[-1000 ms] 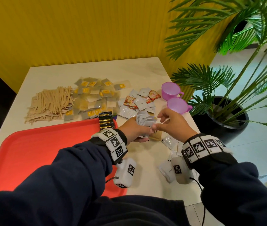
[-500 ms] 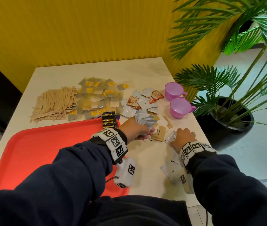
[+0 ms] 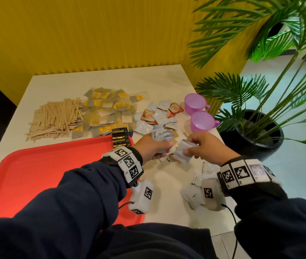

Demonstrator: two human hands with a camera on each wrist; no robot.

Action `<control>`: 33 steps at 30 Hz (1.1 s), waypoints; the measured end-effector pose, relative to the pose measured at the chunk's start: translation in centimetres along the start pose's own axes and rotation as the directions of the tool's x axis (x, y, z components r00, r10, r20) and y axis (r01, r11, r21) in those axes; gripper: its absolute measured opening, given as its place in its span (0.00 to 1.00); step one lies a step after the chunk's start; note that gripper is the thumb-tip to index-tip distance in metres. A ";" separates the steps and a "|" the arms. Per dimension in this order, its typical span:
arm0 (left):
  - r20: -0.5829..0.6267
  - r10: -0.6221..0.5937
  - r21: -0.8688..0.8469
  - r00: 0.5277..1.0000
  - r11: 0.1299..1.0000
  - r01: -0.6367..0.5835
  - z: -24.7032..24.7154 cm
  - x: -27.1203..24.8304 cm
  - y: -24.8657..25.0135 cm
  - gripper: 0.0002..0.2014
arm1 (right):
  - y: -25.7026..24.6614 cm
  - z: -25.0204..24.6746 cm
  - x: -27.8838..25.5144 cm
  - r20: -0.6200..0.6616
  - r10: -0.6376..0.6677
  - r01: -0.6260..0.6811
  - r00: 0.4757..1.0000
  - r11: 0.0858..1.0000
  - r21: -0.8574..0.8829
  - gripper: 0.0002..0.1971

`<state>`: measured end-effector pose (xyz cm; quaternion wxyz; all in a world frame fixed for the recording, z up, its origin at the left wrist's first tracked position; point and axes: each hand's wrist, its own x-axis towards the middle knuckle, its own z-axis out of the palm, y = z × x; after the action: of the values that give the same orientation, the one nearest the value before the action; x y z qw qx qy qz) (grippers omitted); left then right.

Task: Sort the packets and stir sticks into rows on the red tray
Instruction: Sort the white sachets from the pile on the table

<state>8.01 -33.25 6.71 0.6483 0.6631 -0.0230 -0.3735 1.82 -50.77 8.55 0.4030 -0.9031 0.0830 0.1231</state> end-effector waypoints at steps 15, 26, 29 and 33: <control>0.171 -0.043 0.057 0.984 0.998 0.034 0.7 -0.8 0.5 0.22 | 0.1 2.9 0.2 -0.273 0.022 0.035 0.962 0.979 0.203 0.18; 0.076 -0.066 0.115 0.995 0.992 0.057 0.5 -0.9 -0.1 0.22 | 8.0 2.5 -4.0 -0.060 0.504 -0.493 0.861 0.803 -0.335 0.50; 0.070 -0.067 0.138 0.995 0.989 0.057 0.7 -1.1 -0.3 0.19 | 9.0 3.5 -4.9 -0.007 0.586 -0.556 0.811 0.765 -0.325 0.57; 0.068 -0.073 0.152 0.995 0.986 0.062 1.2 -1.4 -0.6 0.16 | 9.5 5.5 -5.4 0.056 0.603 -0.555 0.796 0.764 -0.330 0.59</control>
<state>6.10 -33.43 6.98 0.5825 0.6960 -0.0524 -0.4166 -6.51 -52.69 -0.12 0.2103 -0.8700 0.3066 0.3238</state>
